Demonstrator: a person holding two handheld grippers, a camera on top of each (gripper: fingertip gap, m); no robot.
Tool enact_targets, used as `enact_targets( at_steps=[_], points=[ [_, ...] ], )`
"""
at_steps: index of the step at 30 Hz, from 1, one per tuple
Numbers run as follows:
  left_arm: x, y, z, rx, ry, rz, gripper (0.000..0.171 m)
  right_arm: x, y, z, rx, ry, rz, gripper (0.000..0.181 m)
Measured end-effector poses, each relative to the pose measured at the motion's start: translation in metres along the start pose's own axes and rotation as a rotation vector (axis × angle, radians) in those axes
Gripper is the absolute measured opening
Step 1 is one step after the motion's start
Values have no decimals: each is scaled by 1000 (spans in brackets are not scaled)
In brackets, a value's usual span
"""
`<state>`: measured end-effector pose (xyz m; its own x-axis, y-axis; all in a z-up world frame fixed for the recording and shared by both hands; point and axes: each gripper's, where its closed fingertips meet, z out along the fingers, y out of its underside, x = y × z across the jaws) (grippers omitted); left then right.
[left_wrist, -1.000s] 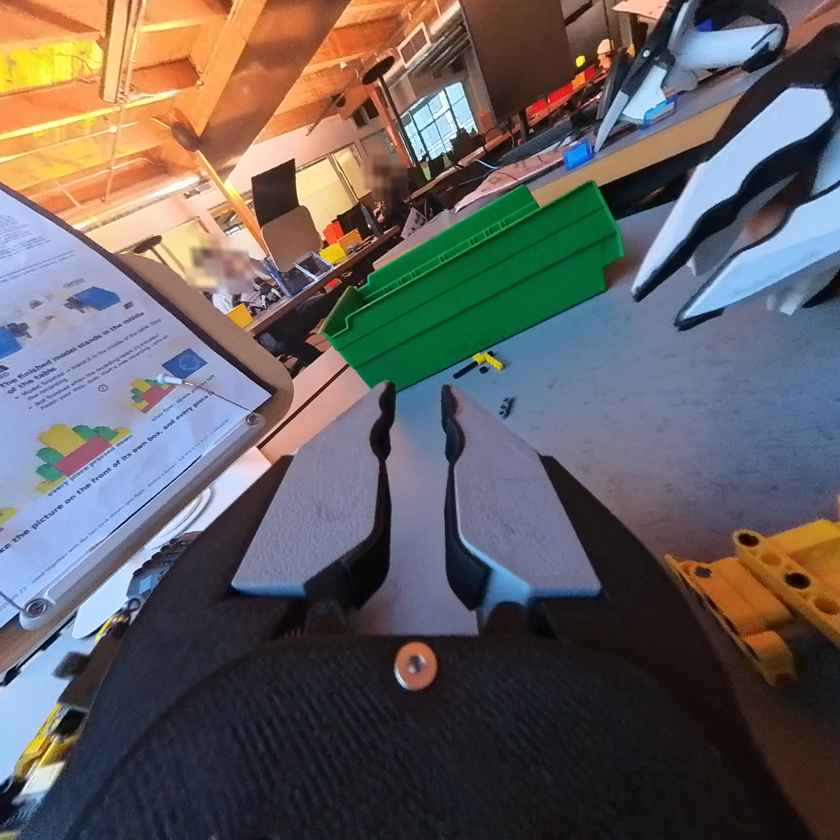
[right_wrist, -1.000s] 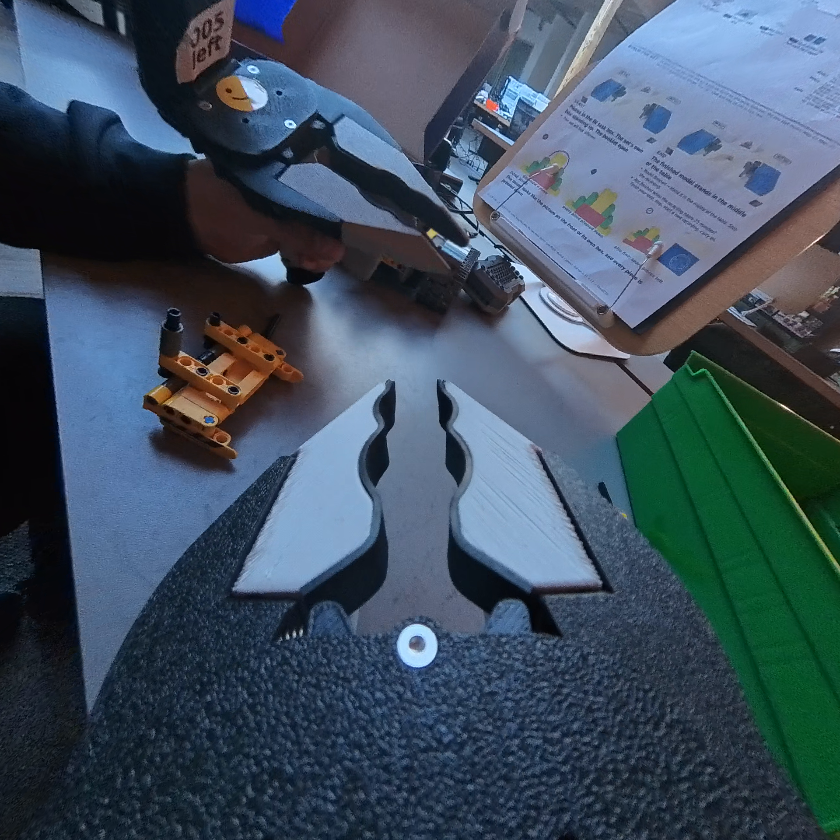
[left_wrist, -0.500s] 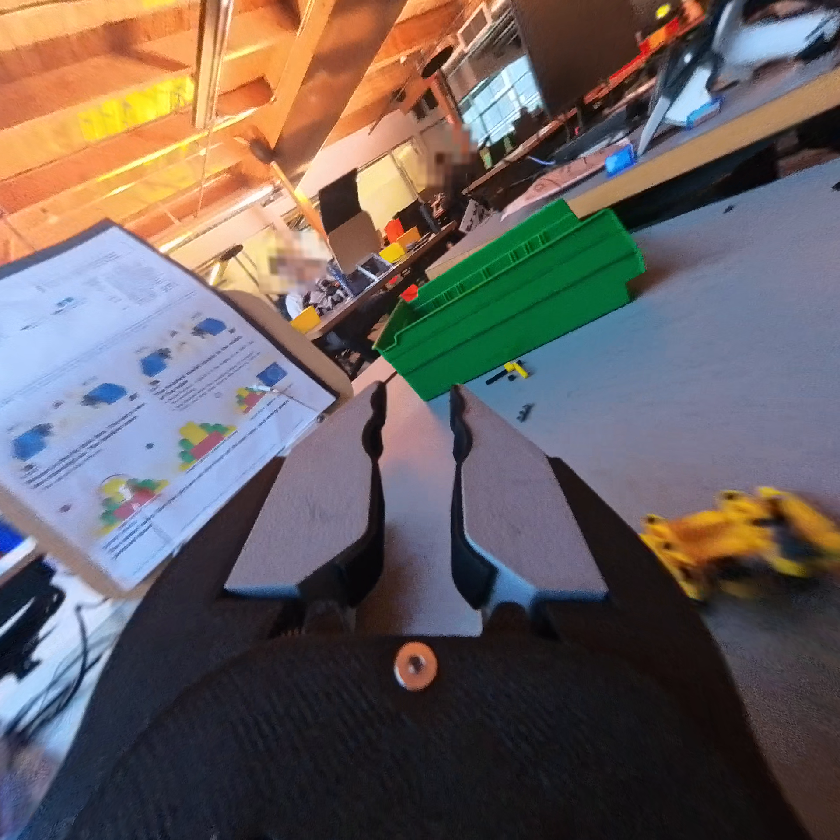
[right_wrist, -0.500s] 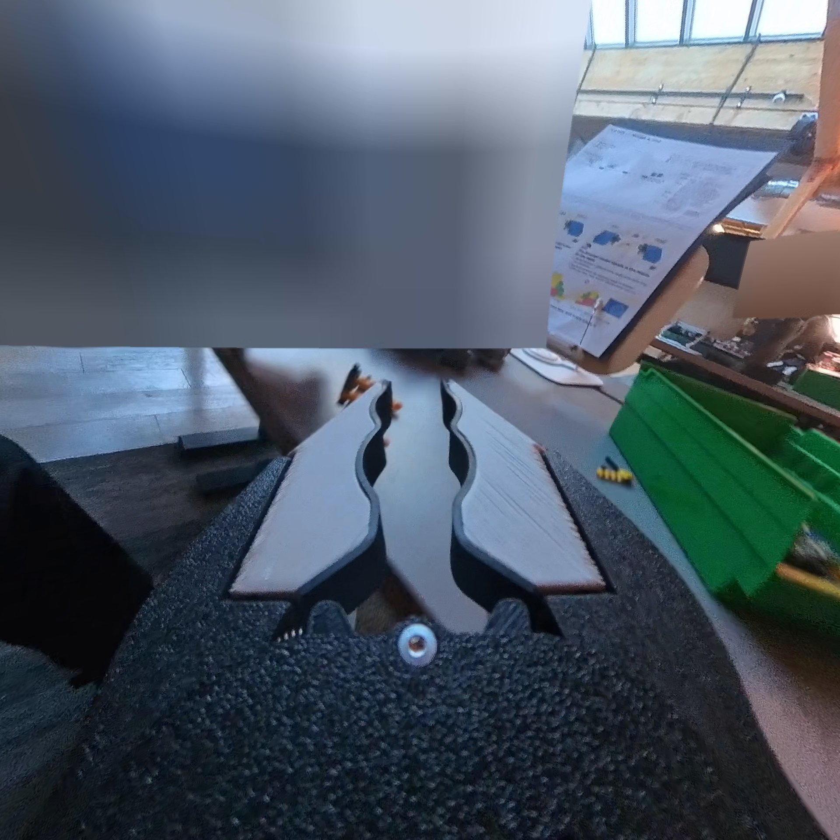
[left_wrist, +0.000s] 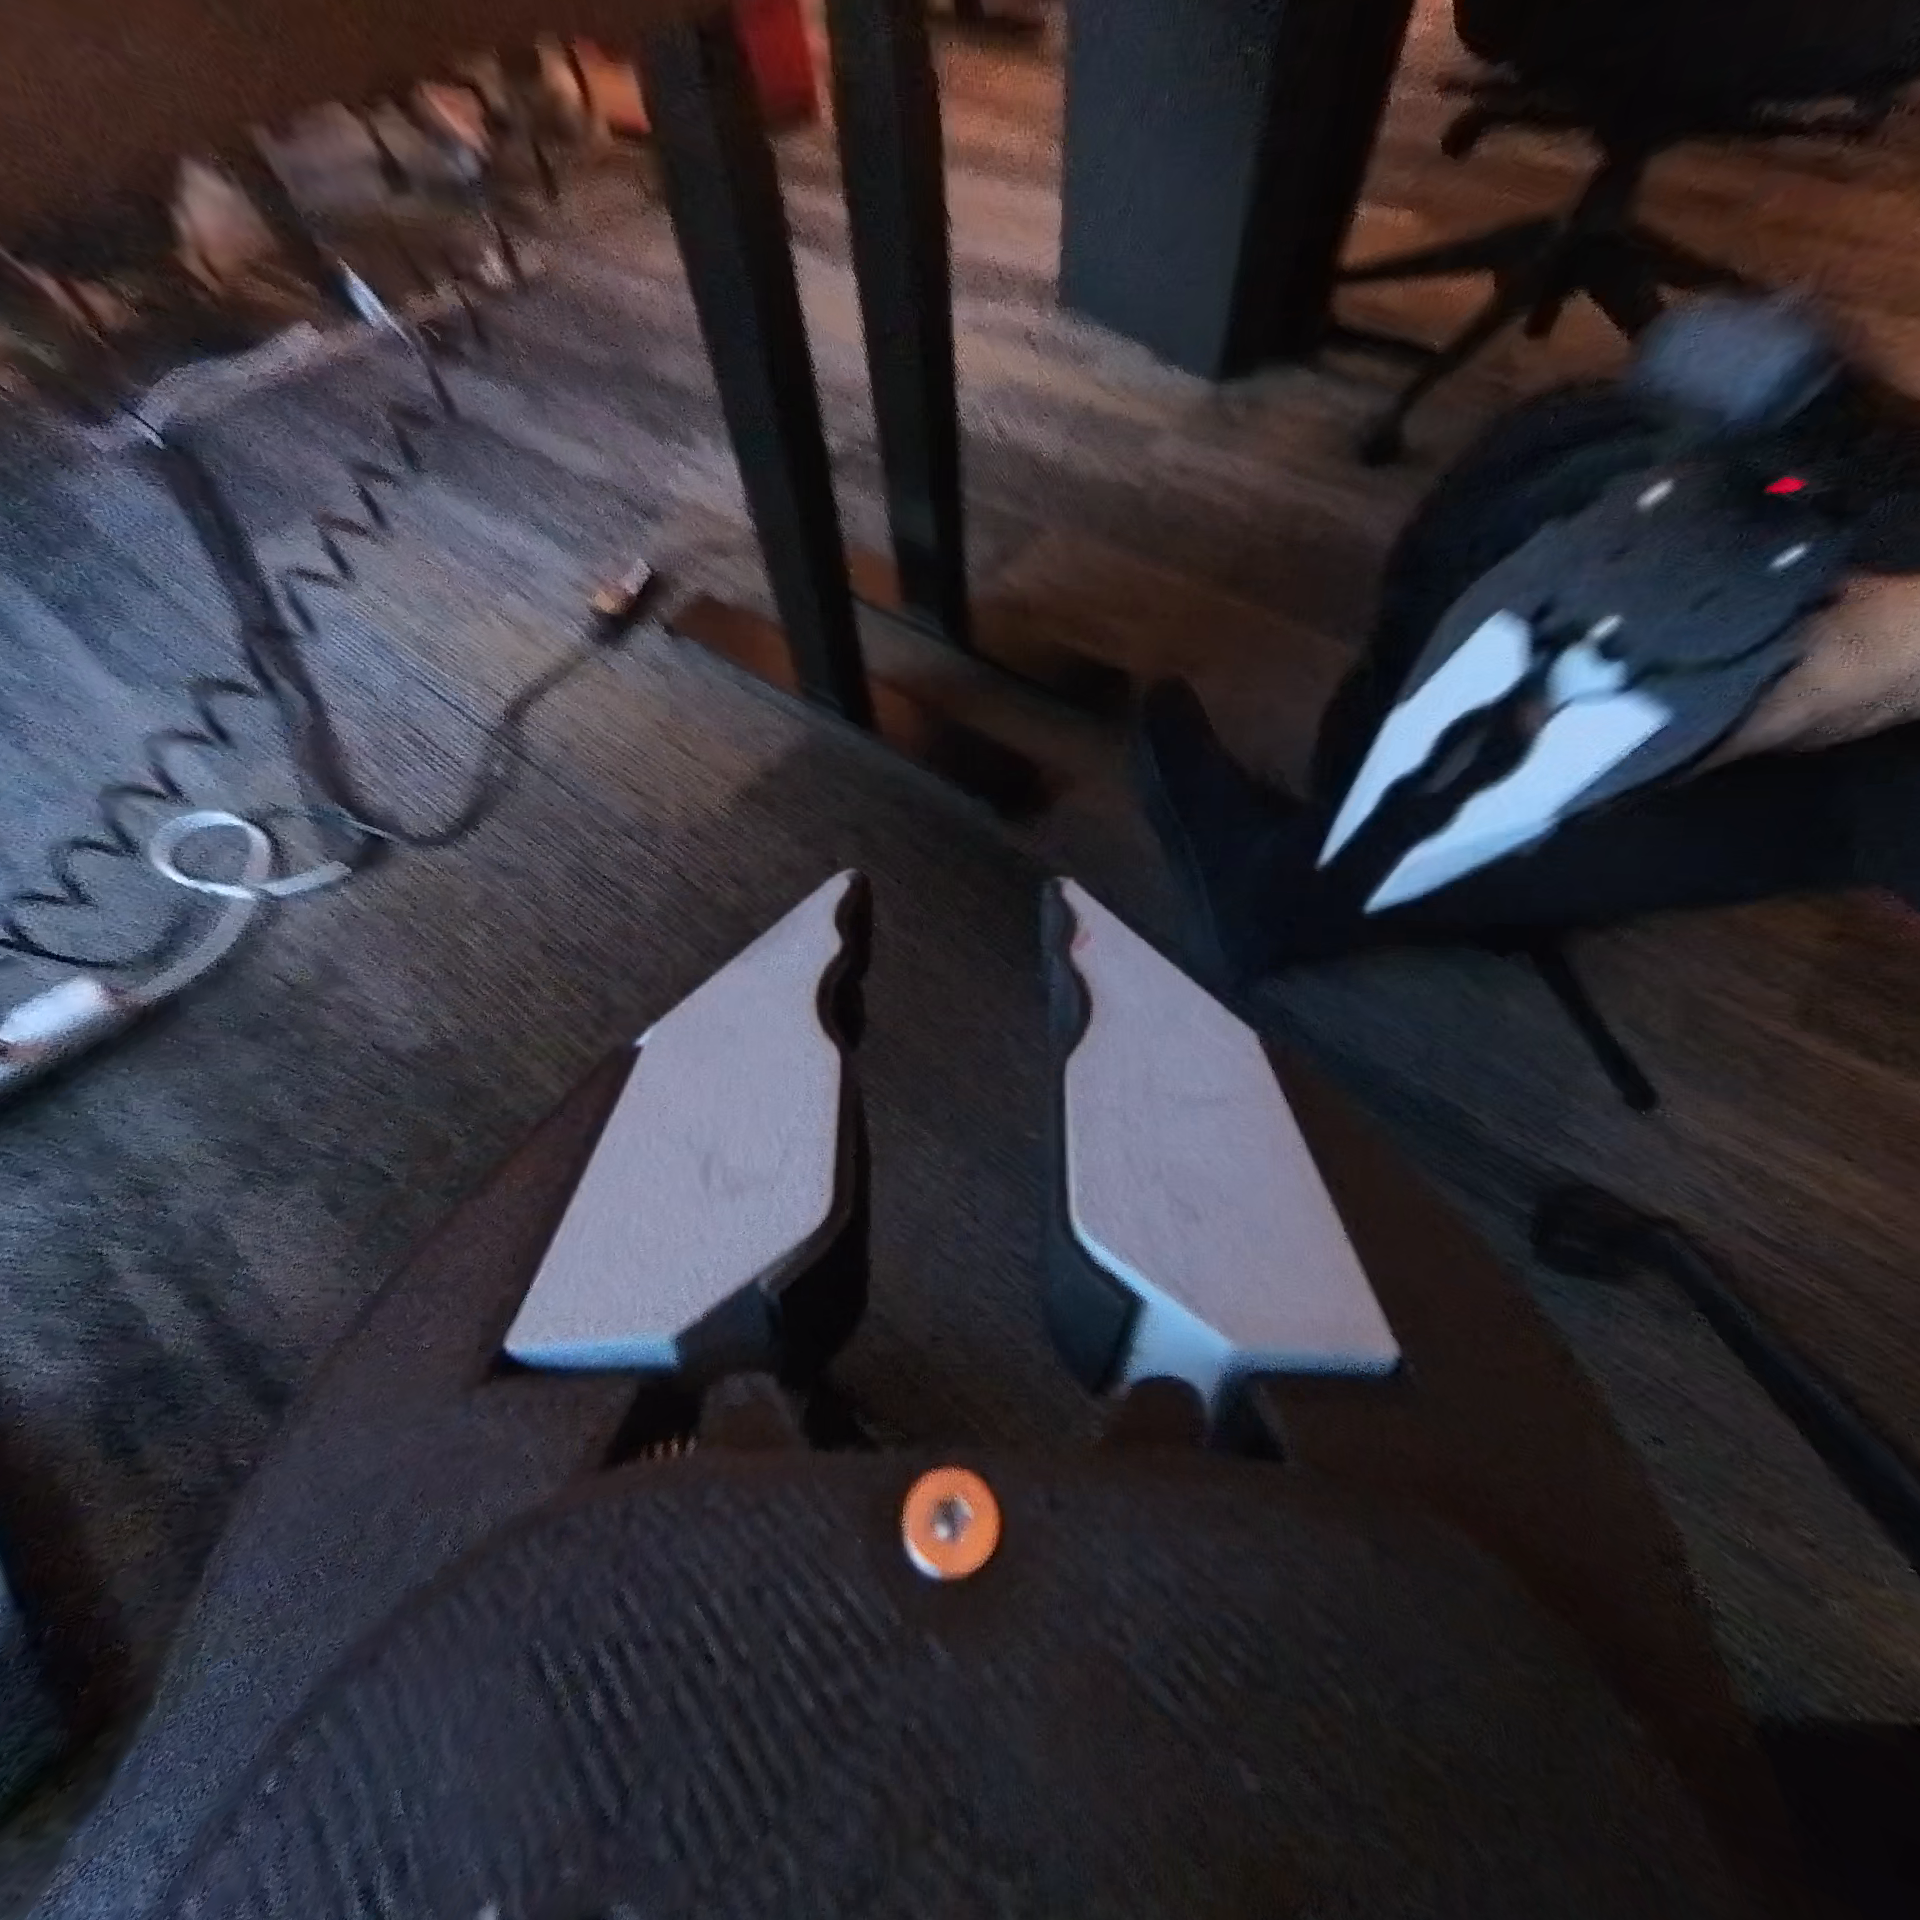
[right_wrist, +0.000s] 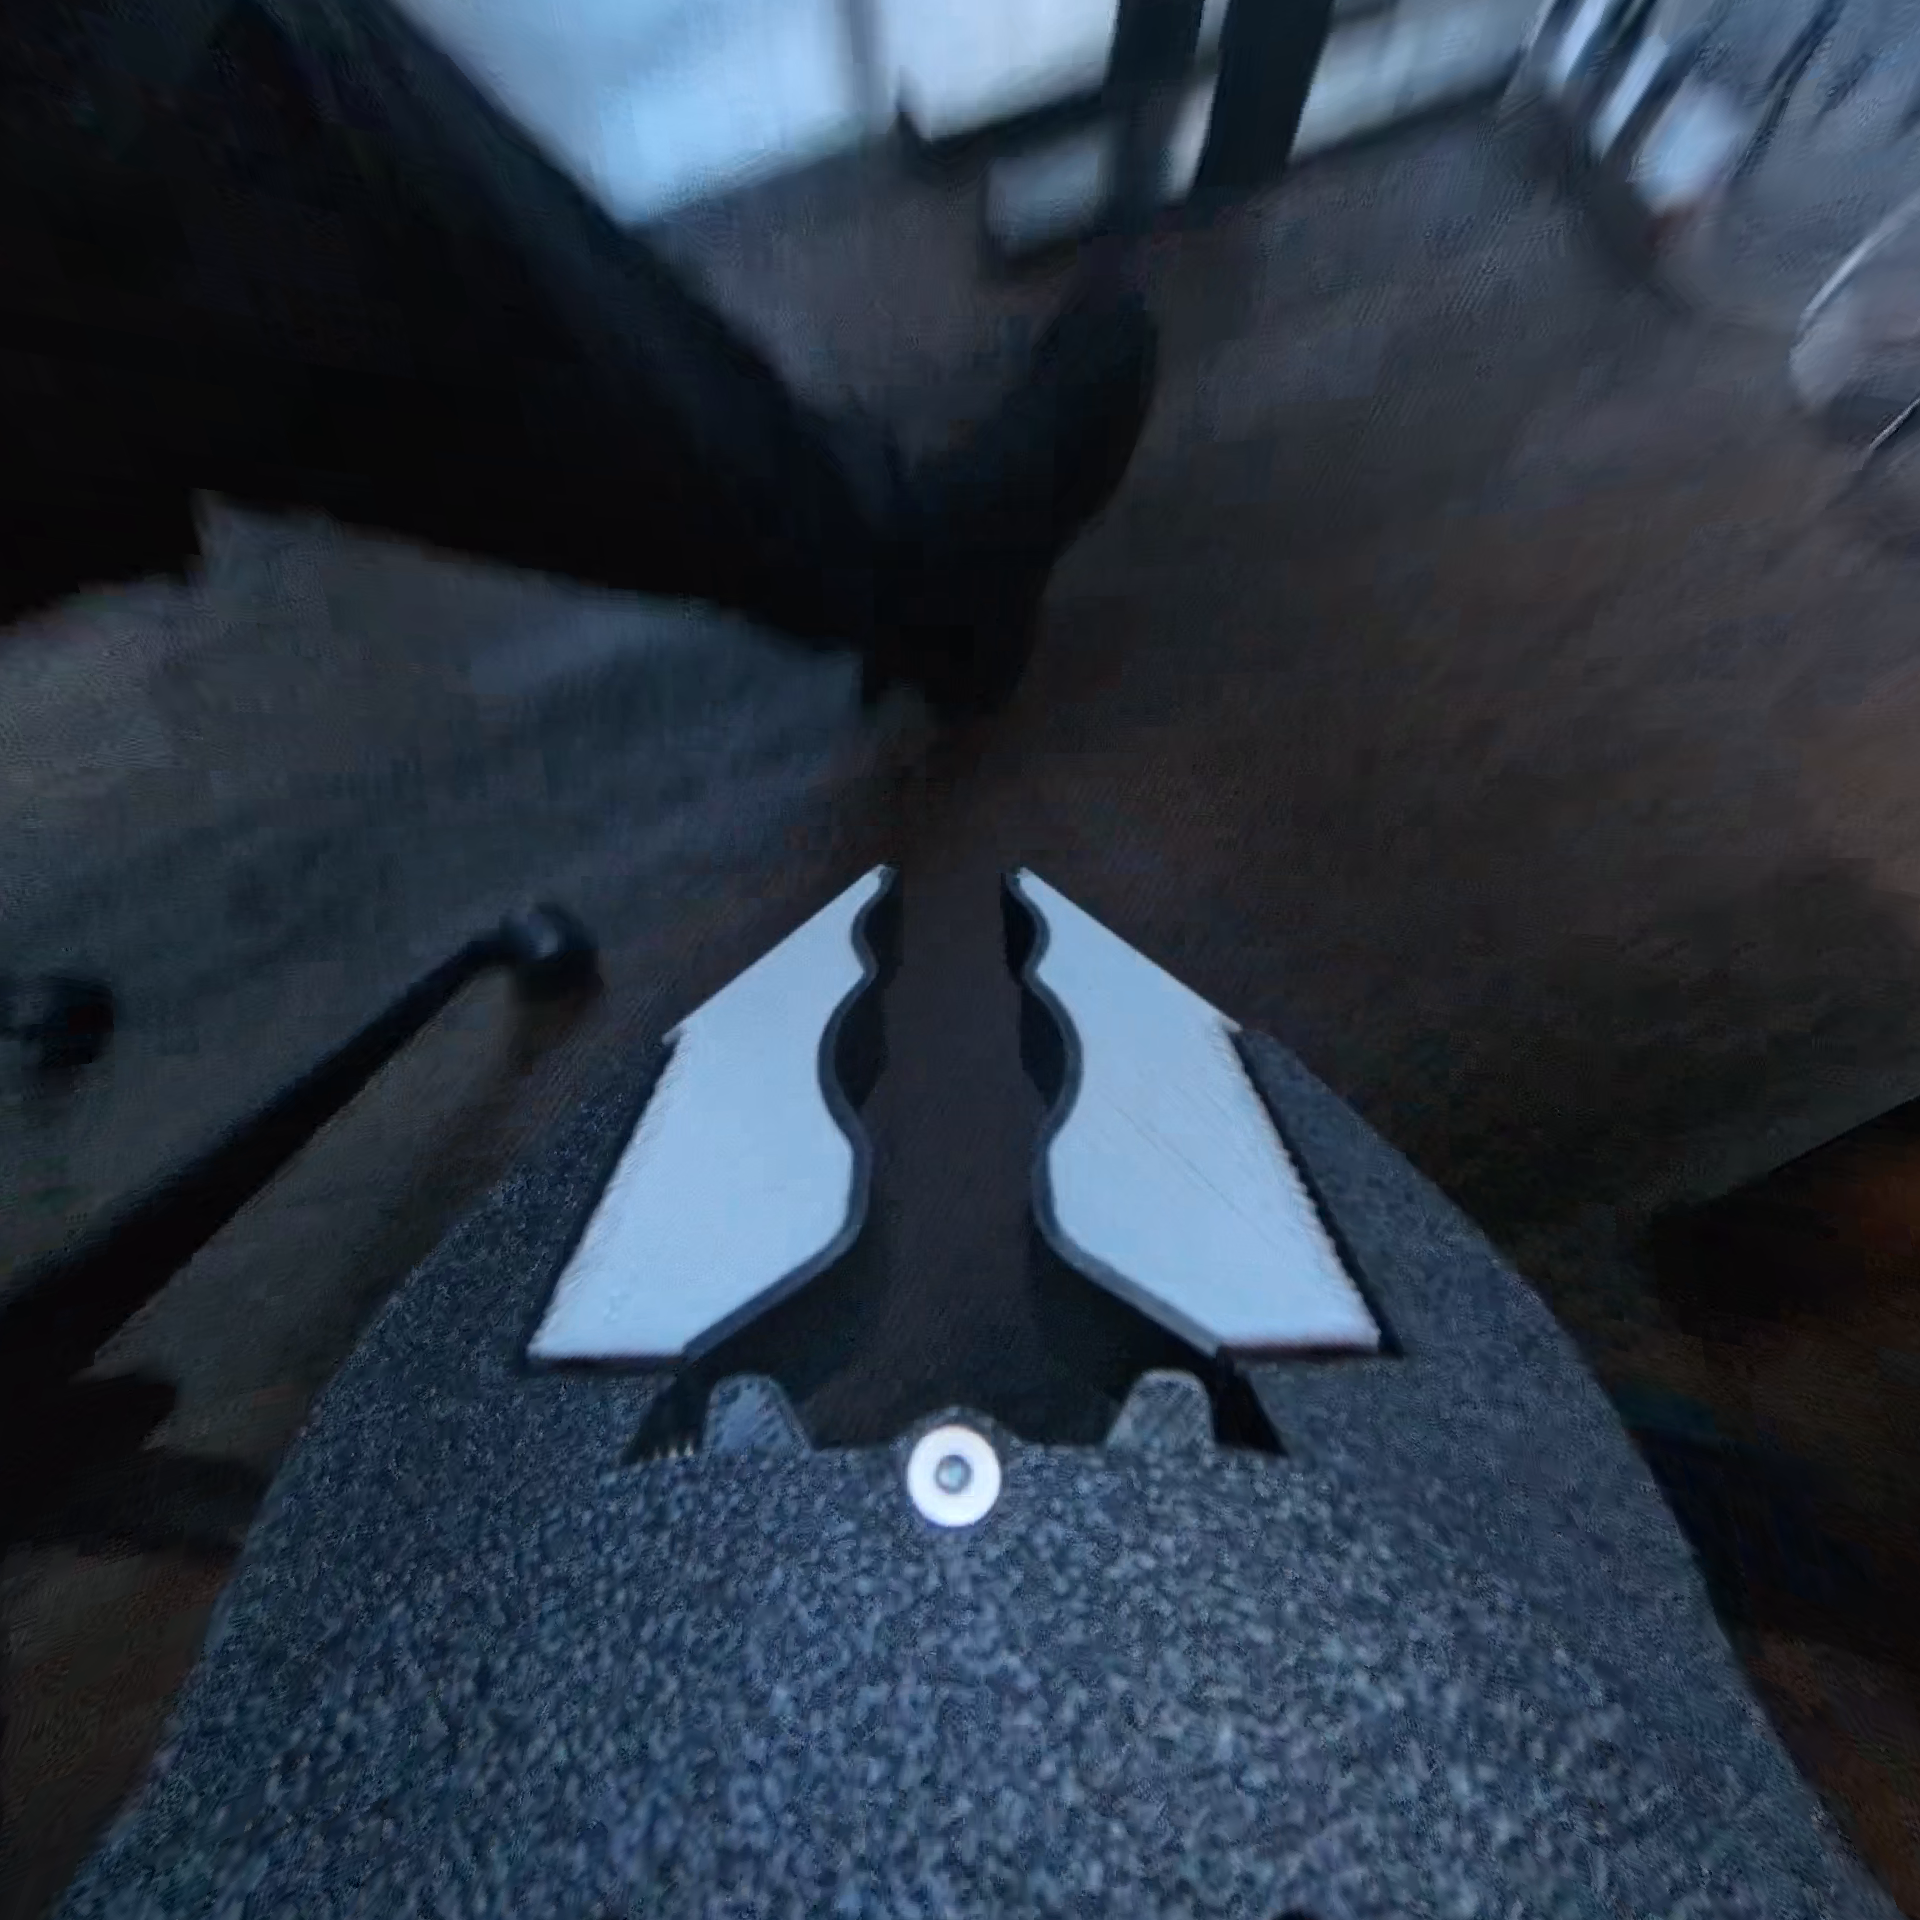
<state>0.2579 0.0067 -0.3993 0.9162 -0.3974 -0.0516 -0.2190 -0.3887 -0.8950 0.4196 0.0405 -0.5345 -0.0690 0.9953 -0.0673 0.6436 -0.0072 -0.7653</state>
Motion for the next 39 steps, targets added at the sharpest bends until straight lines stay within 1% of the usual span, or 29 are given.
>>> enact_targets(
  at_steps=[2, 3, 5, 7, 8, 9, 10, 11, 12, 13, 15, 17, 20, 23, 26, 28, 32, 35, 37, 39],
  points=[
    [21, 22, 23, -46, 33, 0, 31, -19, 69, 47, -191, -69, 151, 18],
    [22, 27, 35, -55, 20, 6, 30, -29, 100, 69, -272, -99, 226, 20],
    [27, 28, 55, -79, 56, -8, 28, -47, 169, 106, -440, -98, 355, 28],
    [27, 34, 71, -79, 70, -5, 22, -64, 223, 137, -480, -47, 558, 27],
    [26, 40, 77, -104, 74, -23, 16, -71, 251, 148, -501, 0, 624, 28],
    [27, 37, 77, -123, 104, -67, 20, -79, 277, 156, -532, 41, 660, 29],
    [30, 30, 75, -104, 147, -104, 25, -86, 299, 161, -560, 74, 682, 29],
    [29, 28, 73, -73, 158, -133, 24, -91, 313, 165, -564, 102, 693, 27],
    [26, 31, 72, -69, 155, -150, 22, -95, 322, 168, -550, 115, 695, 23],
    [24, 36, 72, -93, 159, -154, 23, -99, 330, 171, -553, 110, 691, 17],
    [15, 43, 71, -139, 150, -152, 26, -96, 351, 175, -610, 128, 690, 18],
    [4, 48, 68, -136, 124, -151, 24, -82, 359, 184, -609, 161, 698, 18],
    [-6, 57, 63, -154, 108, -185, 25, -73, 371, 197, -611, 174, 723, 23],
    [-14, 51, 60, -129, 102, -221, 25, -72, 380, 205, -615, 197, 718, 24],
    [-15, 43, 59, -105, 102, -215, 25, -75, 384, 214, -614, 193, 726, 26],
    [-12, 46, 60, -126, 115, -210, 25, -77, 388, 219, -631, 193, 727, 26],
    [-12, 60, 57, -167, 100, -194, 24, -74, 398, 223, -652, 228, 742, 18],
    [-18, 67, 56, -184, 83, -206, 24, -74, 398, 224, -613, 246, 779, 12],
    [-19, 67, 57, -185, 85, -220, 24, -75, 398, 223, -622, 240, 777, 12],
    [-18, 64, 59, -183, 96, -221, 24, -72, 392, 221, -636, 233, 748, 12]
  ],
)
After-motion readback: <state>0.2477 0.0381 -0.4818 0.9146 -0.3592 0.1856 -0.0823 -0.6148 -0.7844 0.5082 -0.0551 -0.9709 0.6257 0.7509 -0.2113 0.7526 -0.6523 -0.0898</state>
